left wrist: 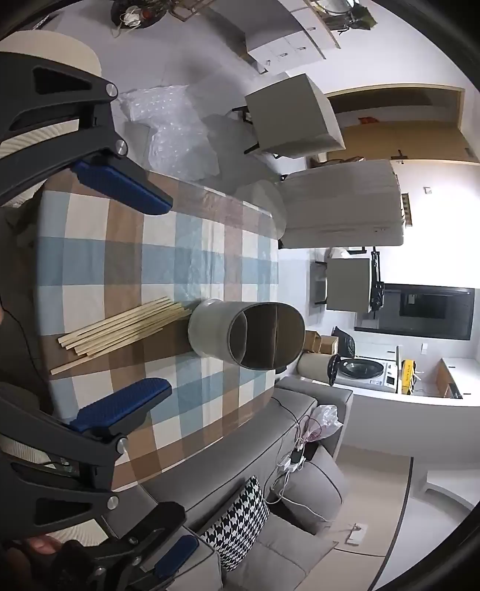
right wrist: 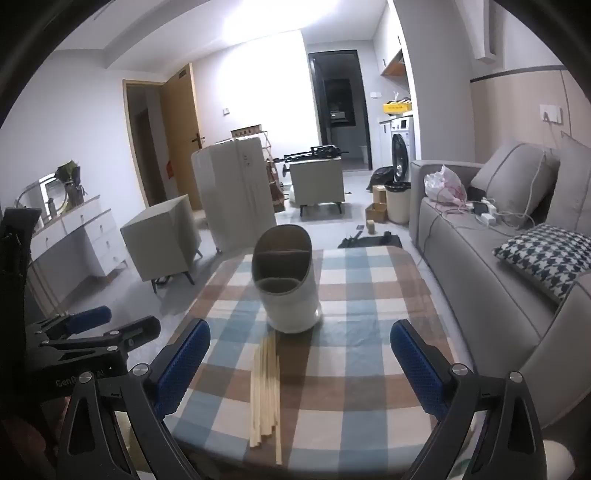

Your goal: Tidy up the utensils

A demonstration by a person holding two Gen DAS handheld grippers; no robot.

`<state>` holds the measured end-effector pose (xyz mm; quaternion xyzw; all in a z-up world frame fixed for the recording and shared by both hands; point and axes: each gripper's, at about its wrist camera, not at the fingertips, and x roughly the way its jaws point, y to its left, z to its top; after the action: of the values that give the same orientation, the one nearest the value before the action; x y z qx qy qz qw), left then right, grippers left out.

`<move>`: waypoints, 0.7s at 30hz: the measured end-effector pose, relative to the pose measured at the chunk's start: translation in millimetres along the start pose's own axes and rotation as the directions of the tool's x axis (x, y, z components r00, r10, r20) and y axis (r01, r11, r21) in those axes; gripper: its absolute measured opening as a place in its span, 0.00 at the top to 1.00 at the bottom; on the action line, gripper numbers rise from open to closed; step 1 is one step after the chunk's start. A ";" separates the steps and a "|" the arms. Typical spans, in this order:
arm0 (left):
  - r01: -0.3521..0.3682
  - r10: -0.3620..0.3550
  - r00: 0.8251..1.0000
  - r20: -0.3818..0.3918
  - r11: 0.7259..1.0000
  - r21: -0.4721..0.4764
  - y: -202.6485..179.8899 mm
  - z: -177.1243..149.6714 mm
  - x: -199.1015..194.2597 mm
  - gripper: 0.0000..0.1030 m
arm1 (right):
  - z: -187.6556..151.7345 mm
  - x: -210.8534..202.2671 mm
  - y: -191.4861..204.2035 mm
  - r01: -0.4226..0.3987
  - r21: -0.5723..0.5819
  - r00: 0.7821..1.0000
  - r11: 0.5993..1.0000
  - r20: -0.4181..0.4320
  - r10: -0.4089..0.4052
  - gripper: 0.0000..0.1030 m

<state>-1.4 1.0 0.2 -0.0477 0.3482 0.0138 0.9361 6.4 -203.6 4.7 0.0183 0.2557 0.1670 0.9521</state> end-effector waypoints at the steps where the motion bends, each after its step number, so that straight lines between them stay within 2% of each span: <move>1: -0.001 0.001 1.000 -0.003 1.000 -0.003 0.7 0.2 -1.6 0.16 | -0.1 0.0 -0.2 0.000 0.003 1.000 1.000 0.000 0.000 0.04; 4: -0.002 0.002 0.999 -0.033 1.000 0.002 -0.9 10.0 -0.7 0.16 | 0.1 0.1 -0.1 -0.001 0.001 1.000 1.000 -0.006 0.001 0.04; 9: -0.003 0.003 1.000 -0.004 1.000 0.005 2.5 2.4 2.5 0.16 | 0.1 -0.1 0.4 0.000 0.000 1.000 1.000 -0.002 0.000 0.04; 21: -0.008 0.008 1.000 0.001 1.000 0.006 -2.0 -1.5 4.5 0.16 | 2.2 -0.3 -1.0 -0.001 0.005 1.000 1.000 -0.001 0.001 0.04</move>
<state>1.2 -1.2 -3.7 -0.0433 0.3481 0.0167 0.9363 7.5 -204.6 6.6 0.0205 0.2564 0.1668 0.9518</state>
